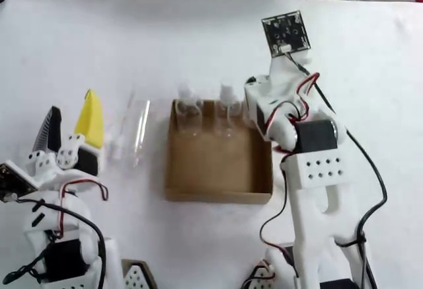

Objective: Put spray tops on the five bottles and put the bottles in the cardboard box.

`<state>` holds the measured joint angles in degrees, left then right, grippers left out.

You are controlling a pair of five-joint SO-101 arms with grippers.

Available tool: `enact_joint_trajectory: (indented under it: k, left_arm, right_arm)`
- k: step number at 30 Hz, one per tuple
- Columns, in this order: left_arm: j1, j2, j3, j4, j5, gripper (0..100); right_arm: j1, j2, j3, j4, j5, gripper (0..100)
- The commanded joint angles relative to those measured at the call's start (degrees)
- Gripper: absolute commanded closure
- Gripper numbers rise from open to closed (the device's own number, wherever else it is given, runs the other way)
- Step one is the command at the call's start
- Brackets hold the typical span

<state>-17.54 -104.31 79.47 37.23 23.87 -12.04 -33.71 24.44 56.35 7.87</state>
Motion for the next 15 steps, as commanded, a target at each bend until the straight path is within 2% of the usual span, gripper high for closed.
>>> enact_joint_trajectory:
  k: [1, 15]
  left_arm:
    - [-0.5, -0.6, -0.3, -1.6, 0.3, 74]
    - [0.7, -0.6, -0.3, -1.7, 0.2, 74]
  right_arm:
    - [-0.3, -0.9, 0.0, -1.5, -1.1, 98.1]
    - [-0.3, -0.7, 6.9, -8.1, -1.1, 98.1]
